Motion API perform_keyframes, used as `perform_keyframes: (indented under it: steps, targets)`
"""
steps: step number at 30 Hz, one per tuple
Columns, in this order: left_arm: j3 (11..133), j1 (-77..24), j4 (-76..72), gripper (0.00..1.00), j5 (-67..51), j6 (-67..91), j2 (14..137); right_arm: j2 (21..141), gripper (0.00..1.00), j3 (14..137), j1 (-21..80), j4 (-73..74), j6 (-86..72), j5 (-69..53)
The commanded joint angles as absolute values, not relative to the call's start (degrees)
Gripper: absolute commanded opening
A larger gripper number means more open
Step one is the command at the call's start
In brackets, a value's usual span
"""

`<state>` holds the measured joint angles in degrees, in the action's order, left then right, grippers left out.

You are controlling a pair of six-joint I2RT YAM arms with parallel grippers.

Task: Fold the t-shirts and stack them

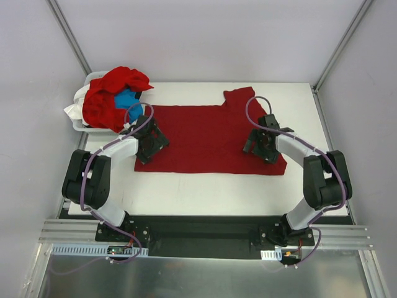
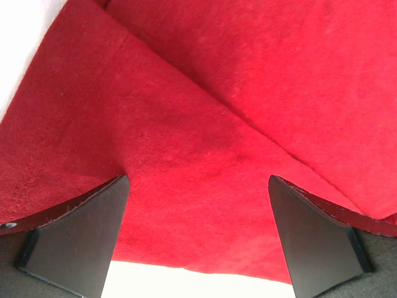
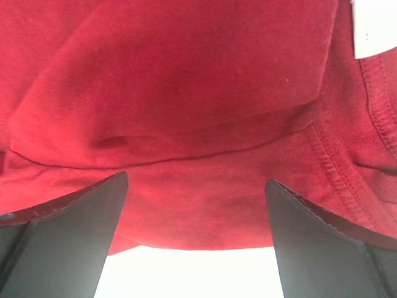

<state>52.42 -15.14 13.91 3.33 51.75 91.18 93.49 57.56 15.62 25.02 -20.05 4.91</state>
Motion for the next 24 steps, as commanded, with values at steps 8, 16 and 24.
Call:
perform_keyframes:
  steps: [8, 16, 24]
  targets:
    - [44.0, -14.3, 11.0, 0.96, 3.3, 57.1, 89.5, 90.4, 0.96, 50.7, 14.2, 23.4, -22.1, 6.8]
    - [35.6, -14.2, 11.5, 0.95, 3.0, 62.5, 81.8, 88.2, 0.96, 46.2, 13.2, 24.3, -25.2, 4.4]
    - [28.8, -14.5, 14.1, 0.93, 1.6, 62.9, 73.7, 79.0, 0.96, 39.7, 13.3, 26.9, -26.4, 6.9]
